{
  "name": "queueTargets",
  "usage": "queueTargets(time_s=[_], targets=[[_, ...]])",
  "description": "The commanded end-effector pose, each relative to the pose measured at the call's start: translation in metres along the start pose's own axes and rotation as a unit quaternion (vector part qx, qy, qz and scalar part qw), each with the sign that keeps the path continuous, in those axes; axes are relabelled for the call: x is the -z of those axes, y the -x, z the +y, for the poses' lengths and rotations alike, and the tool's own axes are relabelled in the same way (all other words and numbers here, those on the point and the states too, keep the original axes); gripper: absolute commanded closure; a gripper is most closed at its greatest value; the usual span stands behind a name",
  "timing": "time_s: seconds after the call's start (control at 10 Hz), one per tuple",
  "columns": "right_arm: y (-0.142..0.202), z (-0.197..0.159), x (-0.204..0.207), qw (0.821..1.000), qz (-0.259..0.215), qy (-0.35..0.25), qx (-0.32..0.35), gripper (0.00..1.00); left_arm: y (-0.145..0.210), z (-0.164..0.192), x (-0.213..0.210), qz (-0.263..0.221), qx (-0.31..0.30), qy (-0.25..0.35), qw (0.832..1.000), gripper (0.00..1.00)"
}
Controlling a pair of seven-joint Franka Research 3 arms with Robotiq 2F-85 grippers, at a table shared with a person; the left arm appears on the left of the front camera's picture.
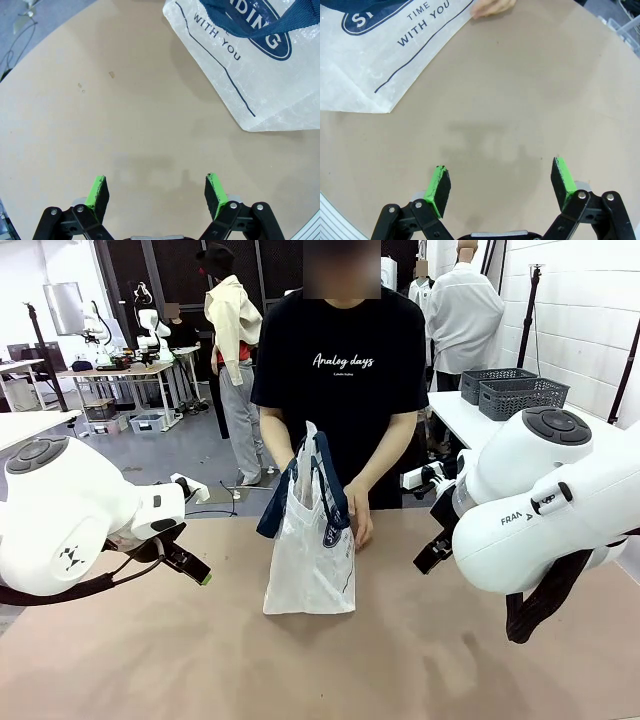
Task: Transfer purchased items from the store into the shopping bag.
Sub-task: Open the Reusable shopping bag in the center of the table.
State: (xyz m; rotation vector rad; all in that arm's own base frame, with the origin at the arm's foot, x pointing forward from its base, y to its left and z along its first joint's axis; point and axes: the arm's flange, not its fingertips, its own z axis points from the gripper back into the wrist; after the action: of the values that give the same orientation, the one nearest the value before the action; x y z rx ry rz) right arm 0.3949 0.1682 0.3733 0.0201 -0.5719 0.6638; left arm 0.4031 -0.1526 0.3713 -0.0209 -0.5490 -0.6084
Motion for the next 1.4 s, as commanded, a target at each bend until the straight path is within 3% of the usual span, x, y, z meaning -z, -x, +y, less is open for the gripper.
queueTargets(time_s=[0.0,0.2,0.4,0.6,0.9,1.3], targets=[[0.0,0.0,0.0,1.0,0.0,0.0,0.0,0.0,0.0,0.001,0.0,0.0,-0.002,0.0,1.0,0.0],[0.0,0.0,0.0,1.0,0.0,0.0,0.0,0.0,0.0,0.0,0.0,0.0,0.0,0.0,1.0,0.0],[-0.012,0.001,-0.01,0.998,0.01,-0.051,0.025,0.0,-0.013,-0.003,-0.012,0.014,0.006,0.053,0.998,0.0],[-0.029,-0.01,-0.021,0.996,0.024,-0.08,0.036,0.0,-0.032,0.004,-0.028,-0.003,-0.003,0.102,0.995,0.0],[-0.077,-0.037,-0.053,0.994,0.037,-0.09,0.046,0.0,-0.08,0.026,-0.052,-0.01,-0.035,0.088,0.995,0.0],[-0.156,-0.075,-0.089,0.995,0.024,-0.073,0.061,0.0,-0.155,0.051,-0.082,-0.042,-0.01,0.084,0.996,0.0]])
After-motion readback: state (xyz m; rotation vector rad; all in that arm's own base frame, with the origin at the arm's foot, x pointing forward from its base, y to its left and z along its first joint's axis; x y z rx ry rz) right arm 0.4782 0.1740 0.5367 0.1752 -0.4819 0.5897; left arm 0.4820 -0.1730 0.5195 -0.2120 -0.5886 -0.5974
